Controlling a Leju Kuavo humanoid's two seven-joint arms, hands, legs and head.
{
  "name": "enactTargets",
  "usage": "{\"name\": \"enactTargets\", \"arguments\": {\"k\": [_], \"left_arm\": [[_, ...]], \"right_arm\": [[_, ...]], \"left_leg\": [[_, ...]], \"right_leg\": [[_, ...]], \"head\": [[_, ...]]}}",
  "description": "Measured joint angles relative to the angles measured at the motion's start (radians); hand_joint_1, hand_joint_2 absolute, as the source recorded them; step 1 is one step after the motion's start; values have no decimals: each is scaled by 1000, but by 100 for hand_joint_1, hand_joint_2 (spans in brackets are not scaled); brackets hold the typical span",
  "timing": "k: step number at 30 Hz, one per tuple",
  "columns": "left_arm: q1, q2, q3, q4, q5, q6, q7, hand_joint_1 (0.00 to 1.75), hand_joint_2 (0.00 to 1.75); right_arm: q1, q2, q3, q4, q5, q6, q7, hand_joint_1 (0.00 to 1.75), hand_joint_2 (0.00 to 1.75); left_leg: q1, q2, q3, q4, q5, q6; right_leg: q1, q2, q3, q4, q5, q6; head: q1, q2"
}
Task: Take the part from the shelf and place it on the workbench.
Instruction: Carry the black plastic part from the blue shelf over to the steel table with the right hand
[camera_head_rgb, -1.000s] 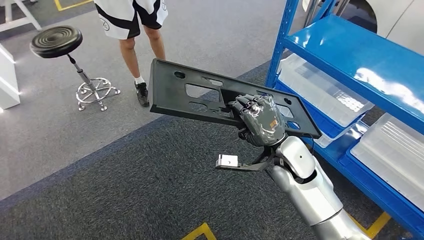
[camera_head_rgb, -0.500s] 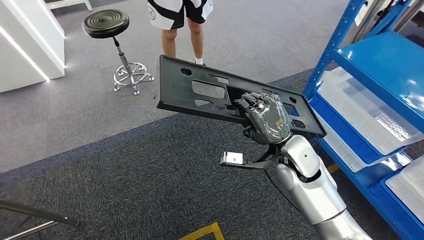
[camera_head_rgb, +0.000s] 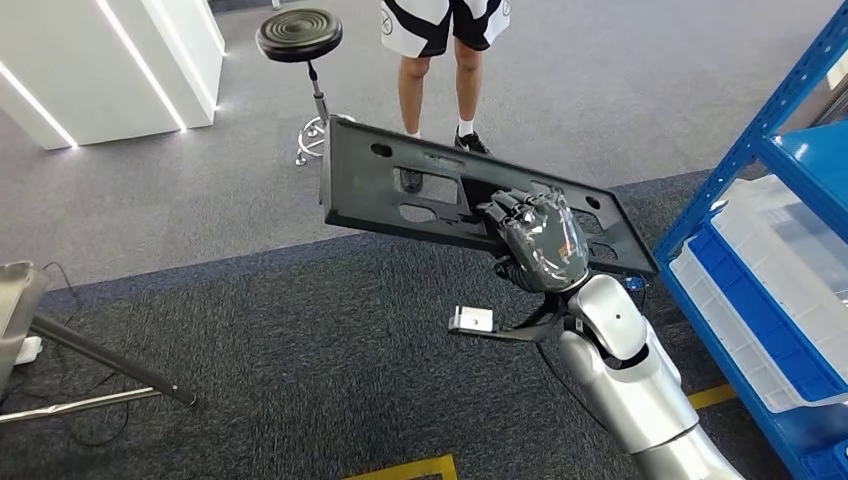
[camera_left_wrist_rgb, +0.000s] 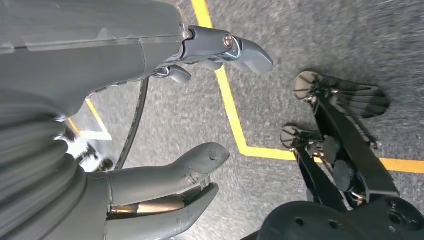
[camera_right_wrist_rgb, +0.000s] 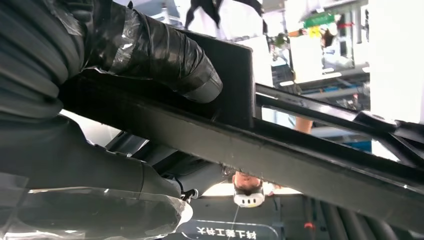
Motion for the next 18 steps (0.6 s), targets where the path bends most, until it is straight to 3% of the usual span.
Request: {"name": "enactTargets", "arguments": {"k": [1, 3, 5, 6, 7, 8, 10, 11, 12, 14, 16, 18], "left_arm": [[1, -1, 0, 0, -2, 1, 0, 0, 175], [-5, -3, 0, 0, -4, 2, 0, 0, 175], [-10, -5, 0, 0, -4, 4, 0, 0, 175], [-9, -7, 0, 0, -5, 5, 0, 0, 175], [-7, -7, 0, 0, -6, 6, -1, 0, 175], [-5, -7, 0, 0, -6, 7, -1, 0, 175], [-6, -7, 0, 0, -7, 7, -2, 0, 175], [-6, -7, 0, 0, -7, 7, -3, 0, 175], [-6, -7, 0, 0, -7, 8, -3, 0, 175], [1, -7, 0, 0, -7, 8, -3, 0, 175], [6, -8, 0, 0, -10, 9, -4, 0, 175], [2, -9, 0, 0, -13, 9, -5, 0, 175]], "right_arm": [[-2, 1, -1, 0, 0, 0, 0, 175, 175], [-1, 1, -3, -1, 1, -1, -1, 175, 175], [1, 1, -5, 0, 1, -1, -2, 175, 175], [2, 1, -5, 0, 1, -1, -2, 175, 175], [2, 1, -5, 0, 1, -1, -3, 175, 175], [2, 1, -5, 0, 1, -1, -3, 175, 175], [1, 1, -6, 0, 2, -1, -4, 175, 175], [0, 1, -6, 0, 2, -1, -4, 175, 175], [0, 2, -7, 0, 2, -2, -4, 175, 175], [1, 3, -7, -1, 2, -2, -5, 175, 175], [1, 3, -8, -1, 3, -4, -6, 175, 175], [4, 2, -9, 0, 5, -6, -6, 175, 175]], "left_leg": [[-2, 31, -13, 28, -15, -4], [-3, 91, -62, 135, -68, -9], [-2, 105, -113, 239, -105, -11], [-2, 106, -118, 248, -99, -9], [-2, 108, -104, 221, -77, -5], [-5, 116, -71, 160, -44, 1], [-18, 156, -3, 33, -2, 16], [-26, 169, 16, -4, 5, 23], [-31, 172, 20, -17, 2, 28], [-31, 148, 24, -31, 9, 36], [-25, 127, 37, -53, 19, 44], [-21, 105, 45, -64, 24, 50]], "right_leg": [[0, -13, 4, -5, 1, -7], [6, -41, 10, -9, 0, -16], [12, -72, 12, -10, -3, -21], [15, -86, 13, -10, -5, -22], [18, -100, 15, -10, -8, -23], [20, -113, 19, -10, -11, -23], [23, -137, 27, -12, -17, -19], [25, -148, 30, -13, -19, -15], [25, -158, 32, -15, -20, -11], [24, -170, 38, -19, -24, -2], [20, -132, 32, 6, -43, 5], [17, -71, -14, 102, -93, 9]], "head": [[0, 0], [-1, 0], [-1, 0], [-1, 0], [-1, 0], [-1, 0], [-1, 0], [-1, 0], [-1, 0], [-1, 0], [-1, 0], [0, 0]]}}
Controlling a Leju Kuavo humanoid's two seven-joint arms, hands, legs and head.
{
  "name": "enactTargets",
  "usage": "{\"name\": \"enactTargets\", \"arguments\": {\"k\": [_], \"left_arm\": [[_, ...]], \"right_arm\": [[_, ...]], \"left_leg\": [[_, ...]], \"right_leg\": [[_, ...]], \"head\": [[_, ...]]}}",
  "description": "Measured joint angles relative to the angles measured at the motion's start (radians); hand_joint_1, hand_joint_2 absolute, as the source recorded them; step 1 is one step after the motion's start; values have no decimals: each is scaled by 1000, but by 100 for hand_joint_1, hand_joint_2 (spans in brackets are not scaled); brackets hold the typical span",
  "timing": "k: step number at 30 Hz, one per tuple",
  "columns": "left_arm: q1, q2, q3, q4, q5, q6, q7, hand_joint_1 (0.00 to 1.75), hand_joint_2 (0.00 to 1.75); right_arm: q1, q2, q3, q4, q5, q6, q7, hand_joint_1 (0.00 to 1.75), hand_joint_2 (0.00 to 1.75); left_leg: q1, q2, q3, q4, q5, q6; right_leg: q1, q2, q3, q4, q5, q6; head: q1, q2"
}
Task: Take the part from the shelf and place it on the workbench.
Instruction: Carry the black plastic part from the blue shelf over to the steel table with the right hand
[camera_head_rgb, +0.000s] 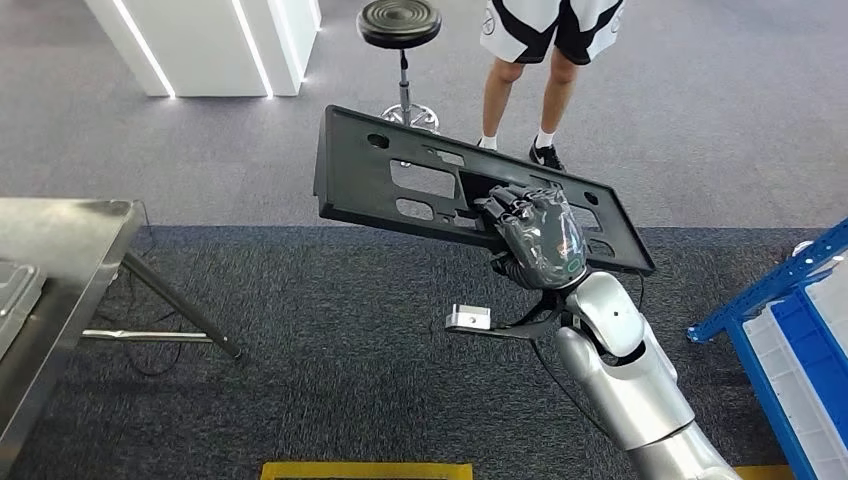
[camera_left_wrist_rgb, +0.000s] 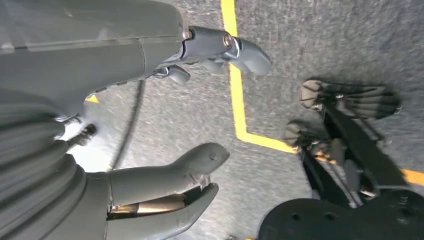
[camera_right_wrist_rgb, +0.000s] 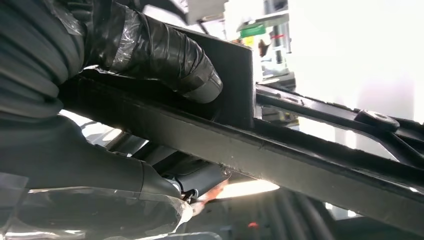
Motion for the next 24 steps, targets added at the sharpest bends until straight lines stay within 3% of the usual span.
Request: {"name": "enactTargets", "arguments": {"k": [2, 3, 4, 5, 7, 9, 11, 13, 15, 17, 18, 19, 20, 22, 24], "left_arm": [[-4, -2, 0, 0, -3, 0, -4, 0, 175], [-3, -3, 0, 0, -5, 1, -7, 0, 175], [-1, -4, 0, 0, -7, 1, -9, 0, 175], [2, -4, 0, 0, -9, 1, -10, 0, 175], [5, -4, 0, 0, -12, 2, -12, 0, 175], [6, -4, 1, 0, -15, 2, -13, 0, 175], [13, -5, 1, 0, -20, 2, -14, 0, 175], [20, -6, 1, 0, -24, 3, -15, 0, 175], [17, -7, 2, 0, -28, 4, -17, 0, 175], [13, -9, 3, 0, -33, 6, -22, 0, 175], [14, -10, 4, 0, -37, 6, -24, 0, 175], [16, -10, 5, 0, -40, 7, -25, 0, 175], [17, -10, 5, 0, -43, 7, -26, 0, 175], [18, -9, 6, 0, -46, 8, -28, 0, 175], [17, -5, 7, 0, -50, 8, -29, 0, 175]], "right_arm": [[9, -2, -1, 2, 2, -1, -2, 175, 175], [15, -3, -1, 2, 2, -2, -2, 175, 175], [19, -5, -1, 3, 2, -2, -3, 175, 175], [21, -5, -2, 3, 2, -2, -3, 175, 175], [22, -8, -4, 3, 3, -4, -3, 175, 175], [24, -10, -5, 4, 6, -5, -6, 175, 175], [24, -10, -5, 3, 8, -6, -7, 175, 175], [22, -10, -6, 2, 10, -8, -8, 175, 175], [22, -11, -6, 2, 15, -8, -8, 175, 175], [22, -12, -6, 2, 23, -4, -8, 175, 175], [22, -13, -6, 2, 26, 0, -8, 175, 175], [22, -13, -6, 3, 30, 4, -8, 175, 175], [20, -13, -6, 3, 32, 7, -8, 175, 175], [14, -13, -6, 5, 34, 10, -8, 175, 175], [6, -13, -6, 7, 36, 14, -7, 175, 175]], "left_leg": [[1, -26, 0, 2, -1, 3], [3, -42, 0, 4, -2, 2], [5, -57, 0, 8, -5, -1], [9, -72, 0, 14, -9, -6], [13, -100, -8, 36, -20, -20], [16, -125, -21, 52, -25, -32], [21, -139, -29, 53, -24, -40], [19, -97, -43, 82, -39, -46], [17, -31, -90, 180, -86, -52], [18, -7, -148, 294, -129, -52], [18, -3, -161, 316, -129, -50], [16, 0, -154, 300, -111, -46], [13, 7, -128, 250, -80, -40], [-3, 55, -62, 119, -29, -25], [-19, 87, -32, 53, -19, -13]], "right_leg": [[-2, 21, -63, 111, -39, 4], [-4, 23, -78, 129, -32, 7], [-7, 25, -75, 111, -7, 10], [-11, 33, -56, 60, 32, 14], [-21, 75, -10, -49, 87, 21], [-21, 96, 7, -90, 96, 17], [-16, 71, 8, -93, 97, 4], [-15, 48, 14, -100, 98, -9], [-10, 21, 21, -107, 97, -19], [-3, -9, 24, -109, 94, -25], [0, -22, 25, -109, 92, -27], [3, -36, 27, -109, 89, -28], [5, -49, 30, -109, 86, -28], [9, -73, 39, -110, 80, -26], [12, -96, 45, -115, 75, -19]], "head": [[0, 0], [0, 0], [0, 0], [0, 0], [0, 0], [0, 0], [0, 0], [-1, 0], [-2, 0], [-2, 0], [-2, 0], [-2, 0], [-2, 0], [-2, 0], [-2, 0]]}}
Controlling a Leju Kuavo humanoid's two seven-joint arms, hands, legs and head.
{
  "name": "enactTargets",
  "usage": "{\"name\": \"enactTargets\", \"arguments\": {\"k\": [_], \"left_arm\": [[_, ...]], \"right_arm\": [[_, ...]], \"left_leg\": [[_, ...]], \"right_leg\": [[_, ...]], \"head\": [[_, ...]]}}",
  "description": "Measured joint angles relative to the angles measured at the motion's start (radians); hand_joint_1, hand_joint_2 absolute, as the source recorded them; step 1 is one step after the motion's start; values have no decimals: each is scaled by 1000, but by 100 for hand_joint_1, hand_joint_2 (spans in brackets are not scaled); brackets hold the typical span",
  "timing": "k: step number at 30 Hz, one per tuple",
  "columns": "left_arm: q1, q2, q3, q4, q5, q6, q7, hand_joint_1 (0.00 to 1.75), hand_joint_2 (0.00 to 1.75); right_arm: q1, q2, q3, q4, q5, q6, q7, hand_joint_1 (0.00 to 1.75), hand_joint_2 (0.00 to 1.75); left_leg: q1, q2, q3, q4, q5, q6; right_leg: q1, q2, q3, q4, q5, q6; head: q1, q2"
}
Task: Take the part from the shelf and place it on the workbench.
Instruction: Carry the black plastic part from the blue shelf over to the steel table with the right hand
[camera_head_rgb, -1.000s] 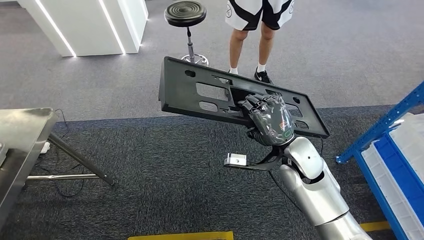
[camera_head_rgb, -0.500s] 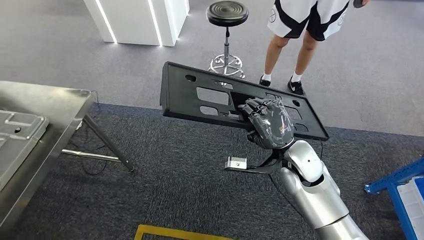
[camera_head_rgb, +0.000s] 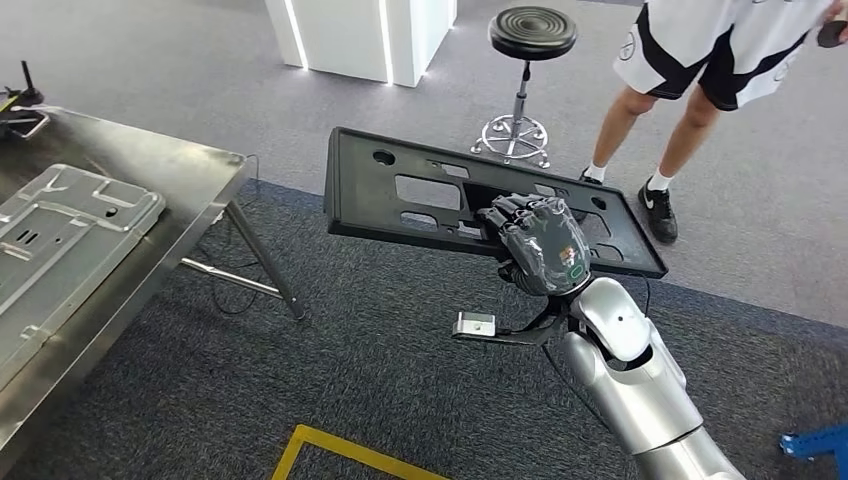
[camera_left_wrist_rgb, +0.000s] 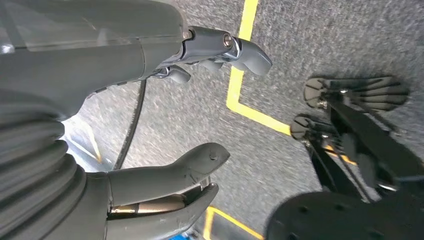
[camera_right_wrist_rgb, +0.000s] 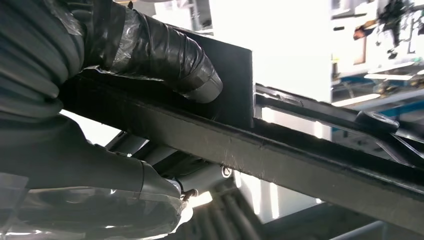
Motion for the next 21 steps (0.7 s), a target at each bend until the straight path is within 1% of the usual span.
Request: {"name": "enactTargets", "arguments": {"k": [1, 2, 3, 4, 5, 6, 7, 8, 9, 10, 11, 12, 13, 14, 15, 16, 17, 18, 19, 20, 21], "left_arm": [[2, 2, 1, 0, -2, 0, -1, 0, 175], [5, 3, 3, 0, -4, 1, -1, 0, 175], [10, 4, 4, 0, -5, 1, -2, 0, 175], [13, 4, 6, 0, -6, 0, -2, 0, 175], [13, 4, 7, 0, -7, 0, -3, 0, 175], [11, 4, 8, 0, -7, 0, -3, 0, 175], [8, 3, 8, 0, -7, -1, -4, 0, 175], [4, 3, 9, 0, -7, -1, -4, 0, 175], [3, 2, 9, 0, -7, -1, -4, 0, 175], [4, 1, 9, 0, -7, -1, -4, 0, 175], [5, 1, 9, 0, -7, -1, -4, 0, 175], [7, 1, 9, 0, -7, -1, -4, 0, 175], [7, 2, 10, 0, -7, -1, -4, 0, 175], [6, 2, 10, 0, -8, -1, -4, 0, 175], [6, 2, 10, 0, -8, -1, -4, 0, 175], [7, 3, 10, 0, -10, -1, -4, 0, 175], [9, 3, 10, 0, -12, 0, -4, 0, 175], [12, 2, 10, 0, -16, 0, -4, 0, 175], [12, 1, 10, 0, -20, 1, -4, 0, 175], [9, 1, 10, 0, -25, 2, -3, 0, 175], [3, 0, 10, 0, -30, 3, -2, 0, 175]], "right_arm": [[-3, 0, 0, 1, 1, 2, 0, 175, 175], [-5, 0, 0, 2, 3, 4, 1, 175, 175], [-8, 0, 1, 4, 4, 5, 2, 175, 175], [-10, -1, 1, 4, 5, 5, 2, 175, 175], [-13, -2, 1, 5, 6, 5, 3, 175, 175], [-13, -3, 1, 6, 6, 5, 3, 175, 175], [-13, -5, 1, 8, 7, 6, 3, 175, 175], [-10, -6, 1, 10, 7, 6, 3, 175, 175], [-8, -7, 1, 12, 8, 6, 3, 175, 175], [-7, -8, 1, 13, 8, 6, 3, 175, 175], [-7, -8, 1, 14, 8, 6, 3, 175, 175], [-8, -9, 1, 15, 8, 6, 4, 175, 175], [-9, -11, 1, 15, 8, 6, 5, 175, 175], [-10, -12, 2, 15, 8, 7, 6, 175, 175], [-10, -12, 2, 15, 7, 8, 6, 175, 175], [-11, -13, 2, 16, 6, 10, 6, 175, 175], [-13, -12, 3, 16, 5, 15, 6, 175, 175], [-18, -12, 3, 17, 4, 22, 6, 175, 175], [-24, -9, 3, 18, 3, 30, 5, 175, 175], [-32, -7, 4, 20, 2, 39, 4, 175, 175], [-40, -4, 7, 23, 1, 48, 3, 175, 175]], "left_leg": [[-4, -8, 0, -6, -1, 3], [-4, -22, 5, -12, 1, 8], [-2, -37, 11, -23, 6, 10], [1, -50, 20, -34, 11, 14], [5, -62, 28, -44, 15, 18], [8, -75, 32, -48, 18, 20], [9, -89, 33, -49, 18, 23], [10, -105, 33, -47, 16, 24], [11, -122, 33, -44, 14, 24], [12, -139, 33, -39, 12, 22], [14, -156, 33, -32, 7, 19], [17, -171, 31, -24, 1, 15], [18, -186, 27, -12, -5, 9], [19, -200, 20, -3, -9, 3], [21, -212, 13, 2, -11, -2], [23, -225, 8, 5, -10, -7], [26, -237, 4, 3, -9, -12], [27, -231, 1, 6, -10, -16], [26, -208, -5, 21, -17, -21], [25, -175, -21, 51, -33, -26], [25, -135, -45, 100, -58, -31]], "right_leg": [[1, -12, 3, -3, -1, 4], [1, -24, 7, -7, -4, 9], [-1, -19, 11, -5, -8, 14], [-3, 4, 9, 8, -17, 18], [-4, 38, -4, 41, -35, 22], [-7, 77, -29, 93, -58, 24], [-8, 102, -63, 153, -83, 25], [-9, 113, -96, 208, -99, 27], [-10, 116, -118, 237, -98, 29], [-12, 118, -125, 233, -78, 31], [-14, 124, -114, 193, -41, 33], [-19, 144, -93, 135, -4, 36], [-23, 169, -72, 80, 22, 38], [-26, 190, -56, 41, 35, 39], [-27, 204, -50, 24, 34, 38], [-24, 201, -48, 19, 31, 35], [-24, 188, -48, 18, 32, 30], [-23, 174, -44, 13, 32, 23], [-24, 160, -39, 7, 33, 16], [-25, 146, -34, 3, 33, 11], [-22, 131, -30, 0, 32, 6]], "head": [[0, 0], [0, 0], [0, 0], [1, 0], [1, 0], [1, 0], [1, 0], [2, 0], [2, 0], [2, 0], [2, 0], [2, 0], [2, 0], [2, 0], [2, 0], [1, 0], [1, 0], [2, 0], [1, 0], [1, 0], [0, 0]]}}
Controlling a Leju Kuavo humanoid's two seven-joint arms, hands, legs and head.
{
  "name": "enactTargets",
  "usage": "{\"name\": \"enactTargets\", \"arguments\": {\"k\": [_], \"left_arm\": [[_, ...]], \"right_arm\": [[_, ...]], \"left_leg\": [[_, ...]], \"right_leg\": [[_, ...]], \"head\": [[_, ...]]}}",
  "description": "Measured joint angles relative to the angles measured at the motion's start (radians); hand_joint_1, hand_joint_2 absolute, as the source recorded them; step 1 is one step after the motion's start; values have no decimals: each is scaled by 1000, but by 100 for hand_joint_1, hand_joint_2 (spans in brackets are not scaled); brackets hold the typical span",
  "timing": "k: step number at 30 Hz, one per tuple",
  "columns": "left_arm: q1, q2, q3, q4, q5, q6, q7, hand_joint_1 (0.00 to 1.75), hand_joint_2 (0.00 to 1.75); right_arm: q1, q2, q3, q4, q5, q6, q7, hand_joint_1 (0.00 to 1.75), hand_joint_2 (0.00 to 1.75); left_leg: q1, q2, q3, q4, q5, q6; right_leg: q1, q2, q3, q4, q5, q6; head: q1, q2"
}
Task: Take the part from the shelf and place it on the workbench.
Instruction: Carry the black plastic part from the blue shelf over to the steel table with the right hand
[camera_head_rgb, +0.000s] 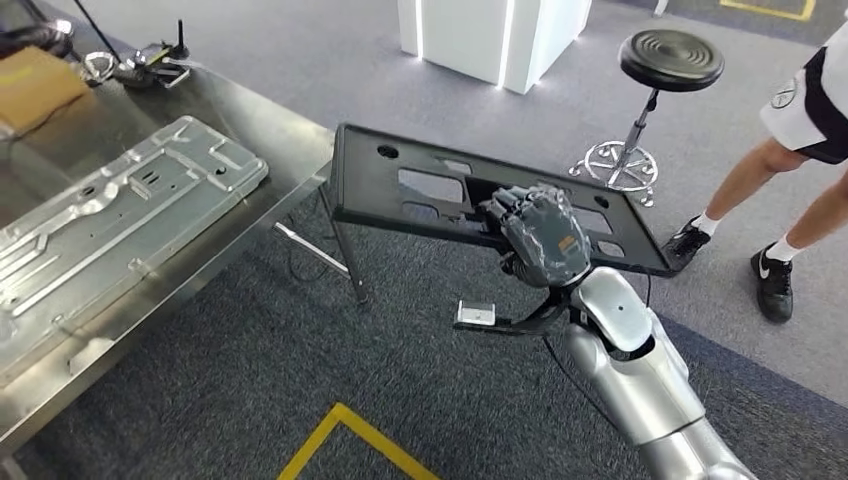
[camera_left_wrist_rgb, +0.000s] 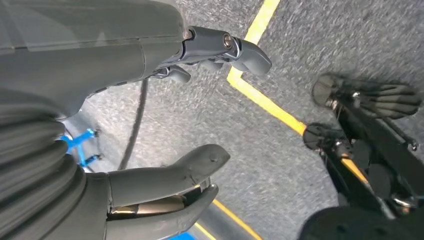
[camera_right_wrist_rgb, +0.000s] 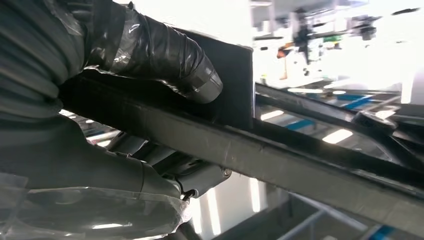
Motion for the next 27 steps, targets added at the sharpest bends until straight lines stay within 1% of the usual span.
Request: {"name": "enactTargets", "arguments": {"k": [1, 2, 3, 4, 5, 6, 7, 8, 9, 10, 11, 12, 13, 14, 15, 16, 17, 18, 19, 20, 21, 22, 23, 24, 25, 26, 27], "left_arm": [[-8, -1, 0, 0, -4, 1, 1, 0, 175], [-15, -2, 0, 0, -7, 1, 3, 0, 175], [-20, -4, 0, 0, -9, 1, 4, 0, 175], [-23, -5, 0, 0, -10, 1, 6, 0, 175], [-24, -6, 0, 0, -12, 1, 7, 0, 175], [-24, -6, 0, 0, -13, 1, 8, 0, 175], [-25, -6, 0, 0, -13, 2, 8, 0, 175], [-26, -6, 0, 0, -13, 2, 8, 0, 175], [-27, -6, 0, 0, -13, 2, 8, 0, 175], [-28, -5, 0, 0, -13, 2, 9, 0, 175], [-26, -5, 0, 0, -13, 3, 9, 0, 175], [-22, -4, 0, 0, -13, 3, 9, 0, 175], [-20, -4, 0, 0, -13, 4, 10, 0, 175], [-21, -4, 0, 0, -13, 3, 10, 0, 175], [-24, -4, 0, 0, -13, 3, 9, 0, 175], [-28, -4, 0, 0, -14, 3, 9, 0, 175], [-32, -5, 0, 0, -15, 3, 8, 0, 175], [-35, -6, 0, 0, -16, 3, 7, 0, 175], [-35, -7, 0, 0, -17, 3, 7, 0, 175], [-35, -7, 0, 0, -19, 4, 8, 0, 175], [-35, -8, 0, 0, -21, 4, 9, 0, 175], [-37, -9, 0, 0, -24, 4, 11, 0, 175], [-40, -9, 0, 0, -26, 5, 12, 0, 175], [-43, -10, 0, 0, -30, 5, 13, 0, 175], [-46, -10, 0, 0, -34, 5, 14, 0, 175], [-46, -11, 0, 0, -41, 5, 14, 0, 175], [-46, -10, 0, 0, -49, 5, 14, 0, 175]], "right_arm": [[-8, 3, 4, 4, -2, 7, -2, 175, 175], [-14, 6, 9, 10, -3, 12, -3, 175, 175], [-19, 9, 14, 16, -4, 16, -4, 175, 175], [-23, 14, 19, 21, -4, 17, -6, 175, 175], [-27, 17, 24, 26, -5, 18, -7, 175, 175], [-32, 21, 27, 30, -5, 18, -8, 175, 175], [-37, 23, 30, 33, -5, 18, -8, 175, 175], [-42, 24, 31, 36, -6, 18, -8, 175, 175], [-46, 25, 32, 39, -7, 18, -8, 175, 175], [-49, 26, 34, 42, -7, 18, -8, 175, 175], [-51, 28, 35, 44, -7, 18, -8, 175, 175], [-52, 31, 37, 46, -7, 18, -8, 175, 175], [-54, 33, 39, 48, -7, 18, -8, 175, 175], [-56, 35, 40, 49, -8, 18, -8, 175, 175], [-57, 35, 41, 50, -10, 19, -9, 175, 175], [-58, 35, 42, 51, -12, 19, -9, 175, 175], [-57, 35, 44, 54, -14, 20, -10, 175, 175], [-55, 35, 46, 56, -16, 21, -10, 175, 175], [-55, 35, 48, 59, -19, 22, -10, 175, 175], [-56, 35, 50, 61, -21, 24, -10, 175, 175], [-59, 34, 52, 63, -23, 27, -11, 175, 175], [-62, 35, 54, 66, -25, 29, -11, 175, 175], [-67, 35, 56, 68, -26, 33, -12, 175, 175], [-72, 36, 59, 71, -28, 38, -13, 175, 175], [-77, 38, 64, 75, -29, 46, -16, 175, 175], [-84, 42, 72, 78, -29, 56, -18, 175, 175], [-93, 48, 82, 83, -29, 67, -20, 175, 175]], "left_leg": [[2, 26, -33, 62, -28, -5], [6, 39, -66, 120, -49, -7], [8, 45, -87, 156, -56, -8], [10, 47, -90, 157, -44, -8], [10, 52, -70, 116, -15, -6], [8, 65, -35, 48, 21, -1], [2, 84, -2, -17, 47, 5], [-4, 100, 25, -68, 63, 11], [-10, 111, 38, -95, 67, 18], [-15, 111, 39, -99, 64, 23], [-17, 100, 41, -105, 65, 28], [-16, 88, 48, -115, 68, 33], [-13, 77, 57, -127, 71, 38], [-9, 66, 67, -138, 75, 44], [-5, 55, 74, -145, 78, 48], [-5, 44, 76, -147, 78, 52], [-5, 31, 76, -147, 77, 54], [-4, 16, 77, -145, 75, 55], [-3, 1, 77, -142, 73, 53], [-2, -15, 78, -138, 70, 51], [-1, -30, 78, -132, 66, 47], [0, -44, 76, -124, 61, 43], [1, -58, 71, -115, 56, 38], [3, -70, 65, -109, 54, 32], [5, -83, 59, -107, 53, 27], [8, -95, 54, -107, 55, 20], [11, -99, 51, -108, 55, 14]], "right_leg": [[3, -15, 2, -1, -2, -4], [6, -31, 3, -1, -4, -6], [9, -47, 5, -1, -7, -7], [12, -61, 8, -1, -10, -8], [13, -75, 11, -1, -14, -7], [15, -88, 17, -1, -18, -6], [17, -100, 22, -2, -22, -3], [18, -111, 27, -3, -25, 0], [18, -121, 30, -4, -28, 4], [18, -131, 33, -6, -30, 9], [16, -140, 37, -9, -31, 15], [14, -141, 43, -10, -34, 20], [12, -124, 45, -2, -42, 25], [11, -96, 37, 24, -58, 28], [9, -61, 15, 71, -81, 30], [8, -32, -18, 133, -110, 31], [7, -18, -55, 197, -134, 32], [6, -12, -85, 242, -144, 34], [5, -10, -100, 254, -132, 36], [5, -8, -98, 230, -101, 37], [3, 0, -80, 173, -56, 38], [0, 24, -57, 111, -19, 38], [-3, 47, -36, 55, 4, 37], [-5, 65, -21, 18, 13, 36], [-4, 75, -15, 4, 9, 34], [-2, 66, -13, -4, 8, 30], [-2, 54, -10, -8, 10, 25]], "head": [[0, 0], [0, 0], [0, 0], [0, 0], [0, 0], [0, 0], [0, 0], [0, 0], [0, 0], [0, 0], [0, 0], [0, 0], [0, 0], [0, 0], [1, 0], [1, 0], [1, 0], [1, 0], [1, 0], [1, 0], [1, 0], [1, 0], [1, 0], [1, 0], [1, 0], [1, 0], [1, 0]]}}
